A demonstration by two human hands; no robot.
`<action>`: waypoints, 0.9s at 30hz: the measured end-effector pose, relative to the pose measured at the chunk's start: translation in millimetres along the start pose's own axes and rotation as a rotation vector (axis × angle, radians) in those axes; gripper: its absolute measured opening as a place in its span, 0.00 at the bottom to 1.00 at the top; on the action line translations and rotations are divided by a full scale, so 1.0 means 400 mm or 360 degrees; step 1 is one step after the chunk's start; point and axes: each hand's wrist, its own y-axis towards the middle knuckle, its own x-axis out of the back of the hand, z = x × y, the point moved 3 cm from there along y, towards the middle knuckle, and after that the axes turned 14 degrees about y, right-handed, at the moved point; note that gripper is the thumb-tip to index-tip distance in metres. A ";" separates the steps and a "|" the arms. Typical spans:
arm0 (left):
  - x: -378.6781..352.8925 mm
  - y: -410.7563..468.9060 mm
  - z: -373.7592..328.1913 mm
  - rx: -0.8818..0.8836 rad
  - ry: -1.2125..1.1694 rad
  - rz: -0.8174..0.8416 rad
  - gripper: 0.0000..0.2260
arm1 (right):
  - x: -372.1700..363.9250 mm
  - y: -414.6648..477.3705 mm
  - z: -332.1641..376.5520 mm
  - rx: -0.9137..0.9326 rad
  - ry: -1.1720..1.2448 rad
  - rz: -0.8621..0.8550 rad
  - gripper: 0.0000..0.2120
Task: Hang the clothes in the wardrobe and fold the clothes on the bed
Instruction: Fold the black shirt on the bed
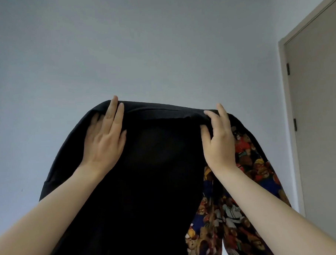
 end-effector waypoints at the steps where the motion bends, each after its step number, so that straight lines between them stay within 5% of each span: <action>1: 0.019 -0.004 0.009 -0.0017 0.0017 -0.0017 0.28 | 0.000 -0.002 0.016 0.0048 -0.0036 0.0036 0.20; 8: 0.100 -0.029 0.046 -0.0091 0.0064 -0.0088 0.29 | 0.007 -0.033 0.066 0.0216 -0.0269 0.0177 0.30; 17: -0.098 -0.223 0.049 -0.0149 -0.0012 0.0287 0.30 | -0.107 -0.198 -0.127 0.0136 -0.0426 0.0437 0.30; 21: -0.326 -0.418 0.015 -0.0198 -0.0014 0.0834 0.33 | -0.251 -0.370 -0.349 -0.0228 -0.0484 0.0904 0.32; 27: -0.616 -0.942 -0.125 -0.0090 -0.0078 0.2401 0.41 | -0.446 -0.898 -0.677 -0.1397 -0.0353 0.1765 0.35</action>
